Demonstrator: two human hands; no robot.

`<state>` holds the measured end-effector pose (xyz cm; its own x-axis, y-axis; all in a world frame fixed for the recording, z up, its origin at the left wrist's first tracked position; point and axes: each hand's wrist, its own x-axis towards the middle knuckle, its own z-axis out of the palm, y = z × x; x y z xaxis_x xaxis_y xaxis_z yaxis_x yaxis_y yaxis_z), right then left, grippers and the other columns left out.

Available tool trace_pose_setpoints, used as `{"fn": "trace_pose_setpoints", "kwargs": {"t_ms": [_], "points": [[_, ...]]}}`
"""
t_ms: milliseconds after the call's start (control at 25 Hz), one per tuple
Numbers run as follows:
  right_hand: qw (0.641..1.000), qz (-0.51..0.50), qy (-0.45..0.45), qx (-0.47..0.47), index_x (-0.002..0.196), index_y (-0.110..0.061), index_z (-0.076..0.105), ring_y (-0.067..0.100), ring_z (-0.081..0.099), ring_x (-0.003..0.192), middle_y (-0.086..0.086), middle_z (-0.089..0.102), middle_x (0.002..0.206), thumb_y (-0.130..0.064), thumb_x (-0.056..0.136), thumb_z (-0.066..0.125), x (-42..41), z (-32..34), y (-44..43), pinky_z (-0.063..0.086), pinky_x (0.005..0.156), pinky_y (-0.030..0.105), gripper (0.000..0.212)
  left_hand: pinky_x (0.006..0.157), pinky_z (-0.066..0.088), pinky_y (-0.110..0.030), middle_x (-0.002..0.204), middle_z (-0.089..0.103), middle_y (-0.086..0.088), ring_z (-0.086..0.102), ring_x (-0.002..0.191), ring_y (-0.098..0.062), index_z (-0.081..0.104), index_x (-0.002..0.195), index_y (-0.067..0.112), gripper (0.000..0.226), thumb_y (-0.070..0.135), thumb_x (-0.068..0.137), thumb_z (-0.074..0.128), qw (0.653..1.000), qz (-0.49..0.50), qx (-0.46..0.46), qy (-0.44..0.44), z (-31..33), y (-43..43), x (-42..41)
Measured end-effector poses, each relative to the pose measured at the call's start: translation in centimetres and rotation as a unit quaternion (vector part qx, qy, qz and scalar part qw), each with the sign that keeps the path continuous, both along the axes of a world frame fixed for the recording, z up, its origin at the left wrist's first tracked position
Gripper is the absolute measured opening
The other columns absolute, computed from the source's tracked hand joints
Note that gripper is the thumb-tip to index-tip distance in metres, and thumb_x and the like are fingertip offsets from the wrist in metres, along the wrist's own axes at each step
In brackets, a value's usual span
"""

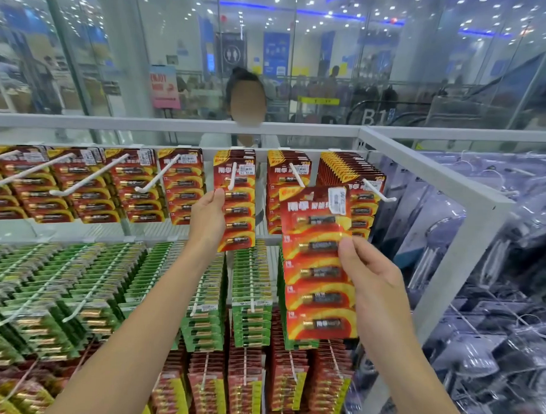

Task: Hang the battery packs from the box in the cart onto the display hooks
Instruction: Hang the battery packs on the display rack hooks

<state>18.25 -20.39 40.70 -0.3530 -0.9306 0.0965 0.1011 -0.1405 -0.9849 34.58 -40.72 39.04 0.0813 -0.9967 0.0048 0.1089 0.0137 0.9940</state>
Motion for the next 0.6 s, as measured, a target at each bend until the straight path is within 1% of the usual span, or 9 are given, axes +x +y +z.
{"fn": "trace_pose_setpoints", "kwargs": {"t_ms": [40,120,160,240,360,440,520,600], "points": [[1.000,-0.006,0.012,-0.001,0.092,-0.032,0.077,0.019,0.078,0.085,-0.002,0.080,0.095,-0.039,0.103,0.051,0.1,0.3,-0.8,0.062,0.067,0.034,0.029,0.065,0.063,-0.035,0.100,0.080,-0.005,0.079,0.077,-0.017,0.069,0.112,0.021,0.035,0.037,0.113,0.039,1.000,0.004,-0.001,0.000,-0.1,-0.6,-0.2],[1.000,-0.018,0.019,0.001,0.096,-0.031,0.075,0.017,0.078,0.085,-0.005,0.080,0.094,-0.038,0.105,0.051,0.3,0.6,-2.1,0.063,0.070,0.036,0.027,0.057,0.058,-0.027,0.097,0.078,-0.002,0.077,0.069,-0.008,0.067,0.103,0.025,0.032,0.035,0.113,0.039,1.000,0.013,-0.002,0.001,-0.3,-1.4,-0.6],[1.000,-0.021,0.015,0.003,0.099,-0.030,0.075,0.017,0.078,0.086,-0.005,0.079,0.095,-0.037,0.105,0.051,0.3,0.6,-2.6,0.063,0.072,0.037,0.026,0.055,0.056,-0.025,0.096,0.078,-0.001,0.076,0.067,-0.006,0.066,0.099,0.027,0.032,0.035,0.113,0.039,1.000,0.015,0.000,0.003,-0.3,-1.7,-0.6],[1.000,-0.025,0.003,0.006,0.102,-0.028,0.074,0.018,0.078,0.088,-0.004,0.079,0.097,-0.037,0.105,0.051,0.3,0.4,-3.2,0.063,0.072,0.038,0.025,0.054,0.056,-0.025,0.094,0.078,0.001,0.076,0.066,-0.006,0.065,0.097,0.027,0.031,0.034,0.113,0.039,1.000,0.017,0.003,0.013,-0.2,-2.2,-0.7],[1.000,-0.028,-0.007,0.011,0.098,-0.029,0.075,0.018,0.078,0.087,-0.003,0.080,0.096,-0.036,0.105,0.051,0.2,-0.1,-3.4,0.062,0.068,0.034,0.026,0.050,0.057,-0.024,0.081,0.078,0.005,0.076,0.066,-0.008,0.066,0.099,0.025,0.031,0.034,0.113,0.040,1.000,0.018,-0.004,0.021,-0.2,-2.5,-0.7],[0.999,-0.031,-0.009,0.012,0.095,-0.029,0.076,0.019,0.078,0.087,-0.002,0.079,0.096,-0.036,0.105,0.052,0.1,-0.4,-3.2,0.062,0.066,0.034,0.027,0.056,0.060,-0.029,0.076,0.079,0.006,0.077,0.068,-0.012,0.067,0.099,0.024,0.032,0.032,0.113,0.040,1.000,0.018,-0.010,0.019,-0.3,-2.8,-0.8],[0.999,-0.032,-0.012,0.016,0.093,-0.031,0.076,0.020,0.078,0.087,-0.002,0.079,0.097,-0.037,0.105,0.052,0.1,-0.7,-3.1,0.062,0.067,0.035,0.028,0.069,0.064,-0.039,0.083,0.080,0.003,0.079,0.075,-0.017,0.069,0.099,0.025,0.032,0.033,0.112,0.042,1.000,0.015,-0.011,0.018,-0.6,-3.1,-0.7],[0.999,-0.036,-0.012,0.022,0.094,-0.032,0.076,0.020,0.078,0.087,-0.002,0.079,0.097,-0.038,0.104,0.052,0.0,-0.9,-3.1,0.062,0.070,0.038,0.027,0.076,0.064,-0.044,0.090,0.080,-0.002,0.079,0.079,-0.020,0.070,0.098,0.024,0.031,0.034,0.112,0.043,1.000,0.018,-0.013,0.019,-0.8,-3.4,-0.6]]}}
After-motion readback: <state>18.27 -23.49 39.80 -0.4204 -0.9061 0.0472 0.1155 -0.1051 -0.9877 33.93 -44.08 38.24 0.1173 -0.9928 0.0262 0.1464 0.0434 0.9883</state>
